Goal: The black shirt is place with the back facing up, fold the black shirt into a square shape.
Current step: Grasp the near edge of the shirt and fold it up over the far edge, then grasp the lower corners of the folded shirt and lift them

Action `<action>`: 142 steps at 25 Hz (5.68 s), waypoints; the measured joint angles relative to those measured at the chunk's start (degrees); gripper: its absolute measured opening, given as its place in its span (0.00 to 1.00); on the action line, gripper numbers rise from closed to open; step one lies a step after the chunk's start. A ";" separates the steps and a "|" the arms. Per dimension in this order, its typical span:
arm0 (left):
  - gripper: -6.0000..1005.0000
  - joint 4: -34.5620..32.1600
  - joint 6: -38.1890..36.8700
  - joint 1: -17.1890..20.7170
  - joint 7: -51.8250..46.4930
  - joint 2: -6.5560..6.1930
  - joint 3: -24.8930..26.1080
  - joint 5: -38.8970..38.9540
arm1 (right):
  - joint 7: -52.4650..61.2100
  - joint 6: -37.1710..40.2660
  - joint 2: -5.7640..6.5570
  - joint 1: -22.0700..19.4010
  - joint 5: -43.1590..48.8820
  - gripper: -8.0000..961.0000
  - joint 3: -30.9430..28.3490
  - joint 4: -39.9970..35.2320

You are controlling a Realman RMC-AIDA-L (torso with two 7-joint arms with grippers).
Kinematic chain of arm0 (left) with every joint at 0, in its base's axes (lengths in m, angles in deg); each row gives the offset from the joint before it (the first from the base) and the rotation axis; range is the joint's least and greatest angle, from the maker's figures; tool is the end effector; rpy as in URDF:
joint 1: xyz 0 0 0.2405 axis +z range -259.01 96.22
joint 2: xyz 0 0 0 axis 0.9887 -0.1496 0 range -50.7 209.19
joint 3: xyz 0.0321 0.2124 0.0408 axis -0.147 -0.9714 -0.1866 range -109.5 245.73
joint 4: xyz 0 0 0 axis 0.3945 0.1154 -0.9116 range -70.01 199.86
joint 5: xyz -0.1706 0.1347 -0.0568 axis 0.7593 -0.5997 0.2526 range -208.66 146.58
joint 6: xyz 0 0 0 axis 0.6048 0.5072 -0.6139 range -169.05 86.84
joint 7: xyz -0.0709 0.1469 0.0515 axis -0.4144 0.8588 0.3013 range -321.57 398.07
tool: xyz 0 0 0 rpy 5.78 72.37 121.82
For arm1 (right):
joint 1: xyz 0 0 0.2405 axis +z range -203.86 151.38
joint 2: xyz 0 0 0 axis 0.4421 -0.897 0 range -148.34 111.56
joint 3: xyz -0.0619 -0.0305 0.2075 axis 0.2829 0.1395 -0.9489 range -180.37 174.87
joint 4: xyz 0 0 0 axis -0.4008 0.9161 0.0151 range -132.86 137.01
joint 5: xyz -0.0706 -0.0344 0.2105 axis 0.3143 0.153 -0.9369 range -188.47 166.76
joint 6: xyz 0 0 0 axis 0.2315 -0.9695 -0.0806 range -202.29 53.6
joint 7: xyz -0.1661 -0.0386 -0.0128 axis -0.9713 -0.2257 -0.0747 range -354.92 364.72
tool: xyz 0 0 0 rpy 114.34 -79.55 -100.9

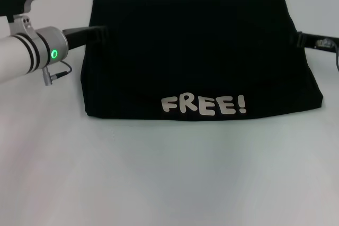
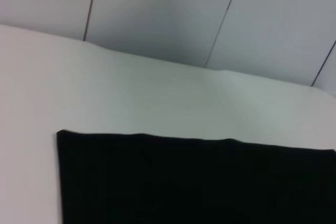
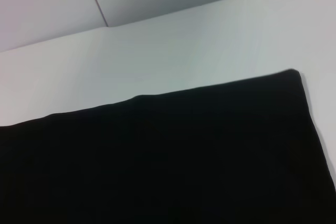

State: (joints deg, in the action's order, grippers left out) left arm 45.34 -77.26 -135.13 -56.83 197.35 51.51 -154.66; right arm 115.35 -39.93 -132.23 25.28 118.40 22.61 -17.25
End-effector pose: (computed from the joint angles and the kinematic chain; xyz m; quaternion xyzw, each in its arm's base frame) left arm -0.2330 0.4872 0.0048 -0.7661 -0.4424 -0.2163 0.4130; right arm 0.2646 0.4851 0.0274 -0.7450 0.4885 0.1687 0.4218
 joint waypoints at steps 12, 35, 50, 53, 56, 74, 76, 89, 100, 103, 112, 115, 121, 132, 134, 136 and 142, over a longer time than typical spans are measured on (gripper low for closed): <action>0.32 0.97 2.19 0.79 -0.64 0.14 -4.93 -0.46 | -1.43 -0.38 -2.54 -3.88 -5.09 0.30 0.40 -3.11; 0.81 -17.00 -21.60 16.57 -17.87 1.51 -10.22 1.31 | -4.27 20.21 0.71 -12.04 -13.63 0.63 0.24 -7.31; 0.81 -17.21 -24.64 18.45 -17.91 1.96 -16.42 -4.04 | -3.86 24.63 1.27 -13.32 -13.57 0.62 0.35 -7.09; 0.81 -17.22 -24.38 18.32 -17.87 2.07 -18.22 -4.06 | -3.84 24.37 1.26 -13.35 -13.47 0.62 0.30 -7.04; 0.81 -17.24 -23.70 18.19 -17.83 2.12 -19.16 -4.12 | -3.84 24.29 1.26 -13.50 -13.39 0.62 0.29 -7.04; 0.81 -17.12 -24.46 18.14 -18.24 2.48 -19.65 -6.51 | -3.84 24.12 1.17 -14.53 -13.33 0.62 0.04 -7.29; 0.80 -17.26 -24.31 18.14 -18.25 2.48 -20.03 -6.79 | -3.84 24.12 1.17 -14.60 -13.33 0.62 0.04 -7.30; 0.41 -17.21 -22.07 17.14 -18.17 2.17 -20.93 -9.15 | -3.84 24.15 1.17 -14.84 -13.45 0.62 0.04 -7.31; 0.06 -17.83 -22.49 16.80 -18.60 1.83 -20.78 -10.47 | -2.29 24.20 2.60 -16.08 -11.72 0.62 0.47 -7.30; 0.02 -17.97 -23.03 16.79 -18.63 1.66 -20.46 -11.62 | 1.25 24.43 3.82 -16.39 -7.07 0.62 0.48 -7.29; 0.01 -19.44 -25.25 16.62 -18.65 1.53 -20.39 -12.94 | 8.32 25.27 5.53 -15.82 3.42 0.62 0.48 -8.14; 0.01 -19.50 -25.28 16.50 -18.65 1.51 -20.39 -12.95 | 8.23 24.87 4.96 -15.20 3.74 0.61 0.48 -8.36; 0.01 -19.41 -25.07 16.24 -18.65 1.41 -20.39 -12.96 | 7.64 22.16 2.67 -12.73 3.78 0.60 1.45 -8.33; 0.01 -19.22 -24.71 16.02 -18.61 1.21 -20.39 -12.96 | 8.13 17.20 0.71 -11.60 3.78 0.55 6.21 -7.42; 0.01 -19.16 -24.57 16.02 -18.55 1.21 -20.39 -12.95 | 8.15 17.17 0.78 -11.89 3.71 0.54 6.12 -7.41; 0.01 -19.08 -24.48 16.03 -18.48 1.21 -20.39 -12.95 | 8.07 17.13 0.74 -12.08 3.71 0.52 6.24 -7.40; 0.01 -19.02 -24.40 16.05 -18.48 1.24 -20.40 -12.95 | 7.51 18.10 0.43 -12.90 3.58 0.35 6.48 -7.74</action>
State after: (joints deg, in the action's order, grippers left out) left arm 26.32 -101.66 -119.08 -75.32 198.59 31.11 -167.62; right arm 122.86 -21.83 -131.80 12.39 121.97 29.09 -25.00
